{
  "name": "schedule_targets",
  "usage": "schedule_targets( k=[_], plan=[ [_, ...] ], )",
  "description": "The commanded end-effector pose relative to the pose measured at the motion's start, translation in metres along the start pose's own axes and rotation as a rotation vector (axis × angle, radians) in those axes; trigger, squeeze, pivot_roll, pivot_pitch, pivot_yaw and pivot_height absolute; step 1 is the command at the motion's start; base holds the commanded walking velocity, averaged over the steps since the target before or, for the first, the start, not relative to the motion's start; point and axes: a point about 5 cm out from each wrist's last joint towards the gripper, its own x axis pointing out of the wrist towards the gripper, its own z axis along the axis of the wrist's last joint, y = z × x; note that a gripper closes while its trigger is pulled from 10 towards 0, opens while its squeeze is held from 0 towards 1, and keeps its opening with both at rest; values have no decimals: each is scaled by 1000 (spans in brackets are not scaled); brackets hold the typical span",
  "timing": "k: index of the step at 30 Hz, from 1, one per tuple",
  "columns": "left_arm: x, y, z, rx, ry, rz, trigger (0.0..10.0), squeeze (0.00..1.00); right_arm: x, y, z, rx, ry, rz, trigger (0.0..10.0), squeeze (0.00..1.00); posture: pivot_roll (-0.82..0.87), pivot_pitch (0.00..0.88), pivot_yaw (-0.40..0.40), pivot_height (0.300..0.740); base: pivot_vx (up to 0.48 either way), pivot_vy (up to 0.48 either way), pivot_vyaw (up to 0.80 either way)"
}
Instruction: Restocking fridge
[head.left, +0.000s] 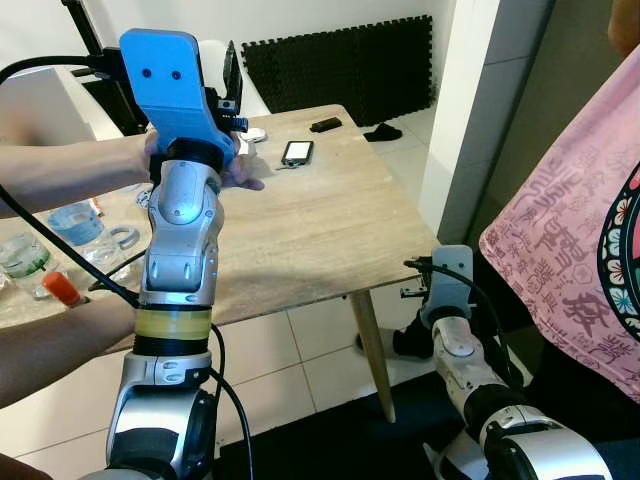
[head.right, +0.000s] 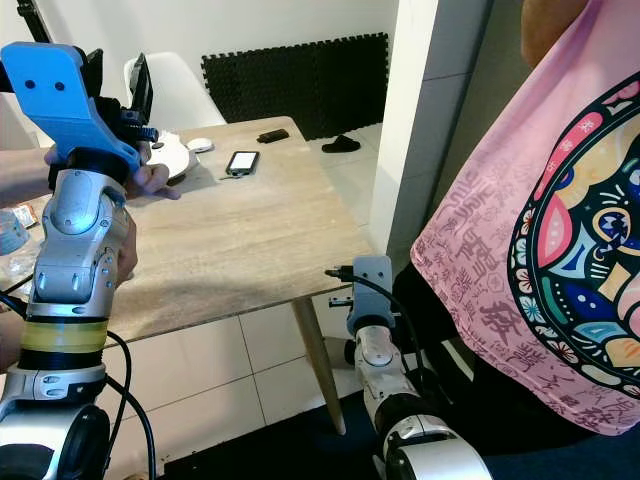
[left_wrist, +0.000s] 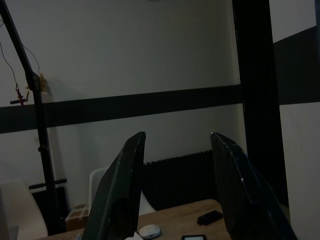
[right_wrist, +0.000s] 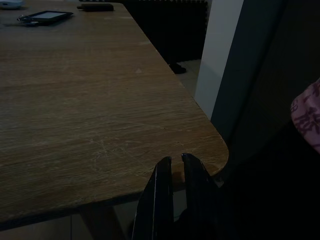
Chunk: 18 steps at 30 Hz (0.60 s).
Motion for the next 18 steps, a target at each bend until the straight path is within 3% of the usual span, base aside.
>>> schedule_targets(
  k=[1,18],
  plan=[
    [-6,6,-19,1,91,15,10000,0,-2,2,-7,-13,30,7,10000,0,82,0,32,740,0,0,0],
    [-8,6,-21,3,99,18,10000,0,-3,2,-8,-18,36,10,10000,0,86,0,29,740,0,0,0]
  ],
)
